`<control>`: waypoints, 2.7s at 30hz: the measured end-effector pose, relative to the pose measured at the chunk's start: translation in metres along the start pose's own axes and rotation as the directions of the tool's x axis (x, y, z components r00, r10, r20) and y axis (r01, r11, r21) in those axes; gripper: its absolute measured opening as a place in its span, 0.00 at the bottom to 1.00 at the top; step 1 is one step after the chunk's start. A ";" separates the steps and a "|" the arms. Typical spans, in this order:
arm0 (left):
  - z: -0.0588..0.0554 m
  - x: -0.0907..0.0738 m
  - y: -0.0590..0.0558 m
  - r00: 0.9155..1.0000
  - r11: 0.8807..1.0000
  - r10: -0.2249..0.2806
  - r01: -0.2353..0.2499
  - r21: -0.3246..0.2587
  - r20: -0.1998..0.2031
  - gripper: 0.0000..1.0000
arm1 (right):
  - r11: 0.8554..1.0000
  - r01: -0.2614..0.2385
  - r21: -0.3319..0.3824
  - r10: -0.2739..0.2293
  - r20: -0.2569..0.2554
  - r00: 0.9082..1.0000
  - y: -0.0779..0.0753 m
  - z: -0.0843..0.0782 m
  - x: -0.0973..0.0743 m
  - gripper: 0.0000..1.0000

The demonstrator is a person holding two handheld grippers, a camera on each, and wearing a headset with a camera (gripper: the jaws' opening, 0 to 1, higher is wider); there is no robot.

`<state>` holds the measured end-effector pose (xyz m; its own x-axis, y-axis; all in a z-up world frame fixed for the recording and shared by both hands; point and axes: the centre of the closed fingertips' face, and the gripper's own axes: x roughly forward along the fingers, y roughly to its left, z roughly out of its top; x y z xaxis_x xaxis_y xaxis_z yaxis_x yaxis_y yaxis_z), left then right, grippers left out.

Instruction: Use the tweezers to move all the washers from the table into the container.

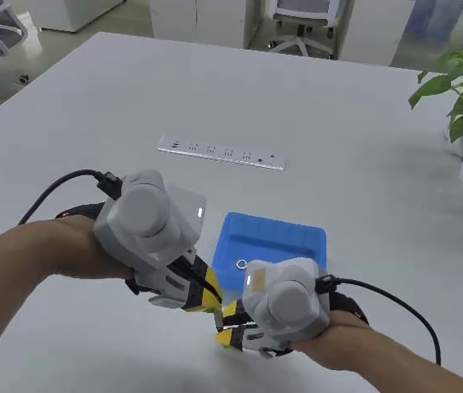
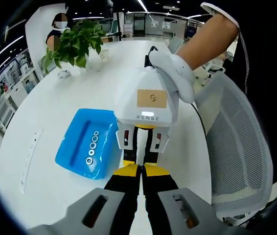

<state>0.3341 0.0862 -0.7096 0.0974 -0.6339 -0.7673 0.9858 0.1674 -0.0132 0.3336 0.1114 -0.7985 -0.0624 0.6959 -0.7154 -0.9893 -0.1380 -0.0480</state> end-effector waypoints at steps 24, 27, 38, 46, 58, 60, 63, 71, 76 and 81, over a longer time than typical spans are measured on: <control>0.002 0.005 0.001 1.000 1.000 -0.004 0.004 -0.011 0.014 0.05 | 1.000 -0.013 0.018 0.013 0.008 1.000 0.001 -0.002 0.002 0.10; 0.001 0.005 0.001 1.000 1.000 -0.005 0.005 -0.013 0.012 0.05 | 1.000 -0.016 0.014 0.016 0.005 1.000 0.001 -0.003 0.002 0.10; 0.006 0.005 -0.003 1.000 1.000 -0.009 0.009 -0.009 0.017 0.05 | 1.000 -0.012 0.008 0.012 0.002 1.000 0.005 -0.004 -0.004 0.10; 0.015 -0.002 -0.006 1.000 1.000 -0.001 0.001 0.000 0.022 0.05 | 1.000 -0.001 -0.004 0.001 0.003 1.000 0.006 0.002 -0.013 0.10; 0.030 -0.016 -0.005 0.999 1.000 0.023 -0.024 0.018 0.032 0.05 | 0.999 0.022 -0.031 -0.022 0.003 1.000 0.001 0.013 -0.030 0.10; 0.032 -0.017 -0.005 0.999 0.999 0.026 -0.027 0.021 0.034 0.05 | 0.999 0.026 -0.034 -0.026 0.002 1.000 -0.001 0.015 -0.033 0.10; 0.037 -0.021 -0.004 0.999 0.999 0.033 -0.034 0.029 0.038 0.05 | 0.999 0.033 -0.040 -0.033 0.000 0.999 -0.003 0.016 -0.038 0.10; 0.049 -0.027 0.001 0.998 0.998 0.044 -0.046 0.053 0.044 0.05 | 0.997 0.052 -0.053 -0.052 -0.001 0.999 -0.011 0.022 -0.050 0.10; 0.057 -0.031 0.005 0.998 0.996 0.047 -0.050 0.071 0.044 0.05 | 0.996 0.066 -0.055 -0.066 0.002 0.998 -0.016 0.024 -0.057 0.10; 0.064 -0.034 0.011 0.998 0.995 0.050 -0.054 0.085 0.047 0.05 | 0.995 0.082 -0.055 -0.082 0.004 0.997 -0.025 0.027 -0.064 0.10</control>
<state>0.3505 0.0609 -0.6424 0.1528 -0.6598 -0.7358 0.9872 0.1363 0.0828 0.3590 0.0888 -0.7328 0.0182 0.7073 -0.7066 -0.9822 -0.1195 -0.1449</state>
